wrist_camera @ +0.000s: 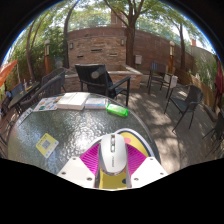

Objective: Arrange mouse

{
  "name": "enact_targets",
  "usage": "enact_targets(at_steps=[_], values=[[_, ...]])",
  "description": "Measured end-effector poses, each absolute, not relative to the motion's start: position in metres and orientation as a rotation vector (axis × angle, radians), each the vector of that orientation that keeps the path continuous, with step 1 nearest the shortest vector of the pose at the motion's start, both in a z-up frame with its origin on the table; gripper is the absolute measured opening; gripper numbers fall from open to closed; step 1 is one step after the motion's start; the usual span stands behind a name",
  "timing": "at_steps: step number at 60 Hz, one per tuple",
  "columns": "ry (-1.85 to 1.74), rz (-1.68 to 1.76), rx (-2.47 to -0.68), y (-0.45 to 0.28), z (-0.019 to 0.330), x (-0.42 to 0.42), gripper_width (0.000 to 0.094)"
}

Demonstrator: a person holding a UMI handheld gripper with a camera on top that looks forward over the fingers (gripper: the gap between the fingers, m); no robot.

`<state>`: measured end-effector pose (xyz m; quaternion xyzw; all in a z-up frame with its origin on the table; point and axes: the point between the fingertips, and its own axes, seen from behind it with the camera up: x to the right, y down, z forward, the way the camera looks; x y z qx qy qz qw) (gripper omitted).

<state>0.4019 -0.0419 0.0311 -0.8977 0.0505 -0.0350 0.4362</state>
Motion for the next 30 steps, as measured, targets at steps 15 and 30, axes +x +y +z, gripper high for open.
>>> enact_targets(at_steps=[15, 30], values=[[0.136, -0.039, -2.332, -0.066, -0.002, 0.415, 0.079], [0.11, -0.116, -2.25, -0.106, 0.079, 0.412, 0.0862]])
